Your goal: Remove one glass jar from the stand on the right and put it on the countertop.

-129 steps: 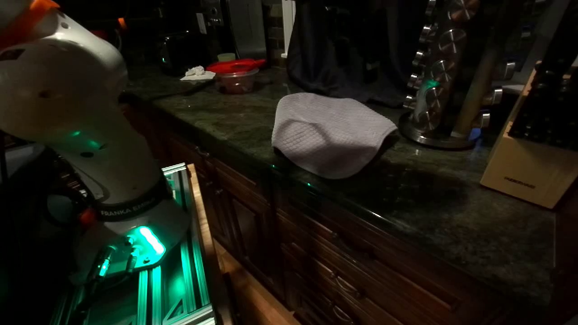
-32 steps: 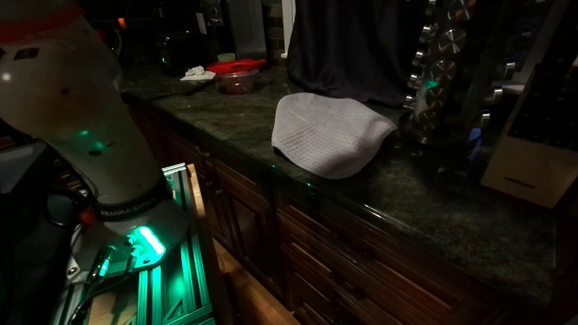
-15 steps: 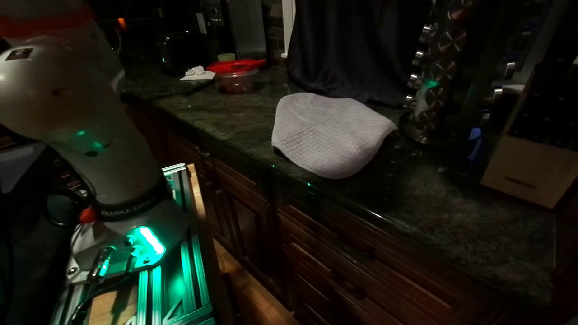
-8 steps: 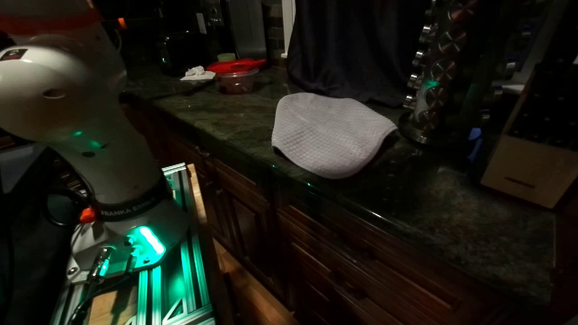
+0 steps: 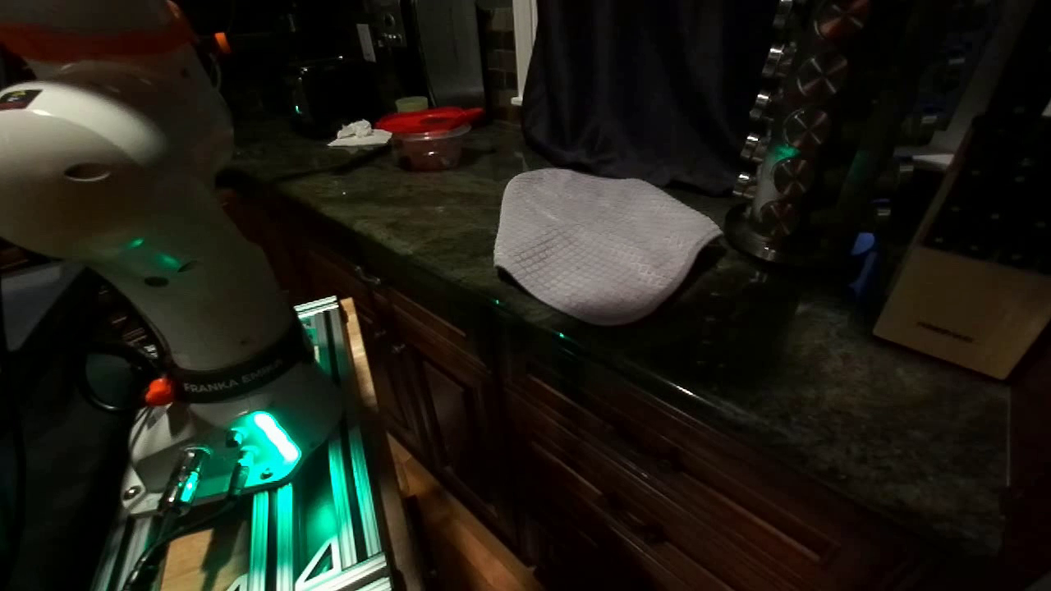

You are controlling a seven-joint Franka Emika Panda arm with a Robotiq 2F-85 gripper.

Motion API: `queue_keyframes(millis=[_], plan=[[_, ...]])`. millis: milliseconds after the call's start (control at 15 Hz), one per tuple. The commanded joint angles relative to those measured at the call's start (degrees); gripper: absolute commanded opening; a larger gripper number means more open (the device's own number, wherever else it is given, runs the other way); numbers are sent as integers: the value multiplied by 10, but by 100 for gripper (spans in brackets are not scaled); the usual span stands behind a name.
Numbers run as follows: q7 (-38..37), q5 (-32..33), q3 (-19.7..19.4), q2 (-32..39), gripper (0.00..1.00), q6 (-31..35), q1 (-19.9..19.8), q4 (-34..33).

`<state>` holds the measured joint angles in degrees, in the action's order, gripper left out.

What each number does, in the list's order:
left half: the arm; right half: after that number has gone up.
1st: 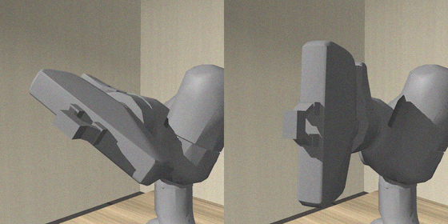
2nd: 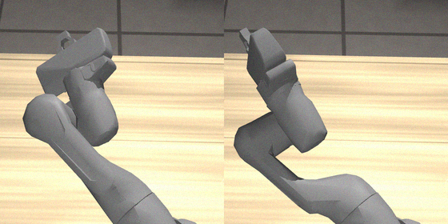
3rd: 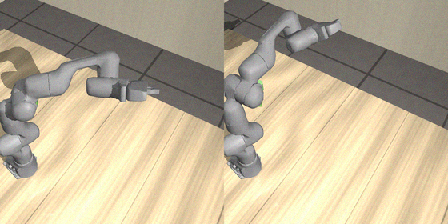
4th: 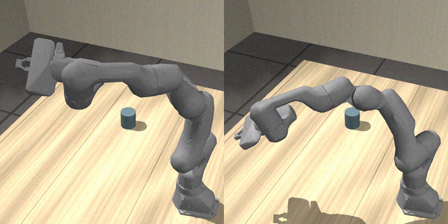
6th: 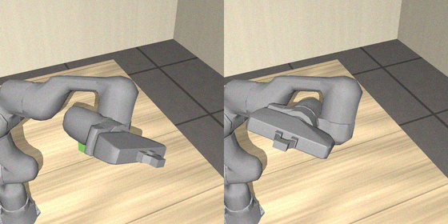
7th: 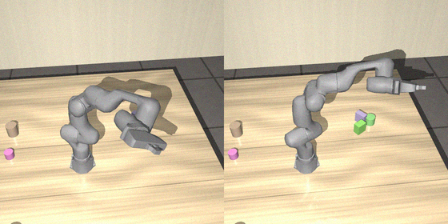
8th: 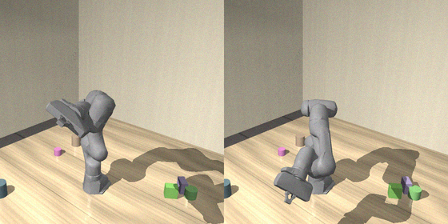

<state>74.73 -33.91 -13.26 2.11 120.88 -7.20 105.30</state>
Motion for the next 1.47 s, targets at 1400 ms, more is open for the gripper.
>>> queue_keyframes(millis=[1400], plan=[[-37, 30, 27, -39, 24, 14, -25, 30]])
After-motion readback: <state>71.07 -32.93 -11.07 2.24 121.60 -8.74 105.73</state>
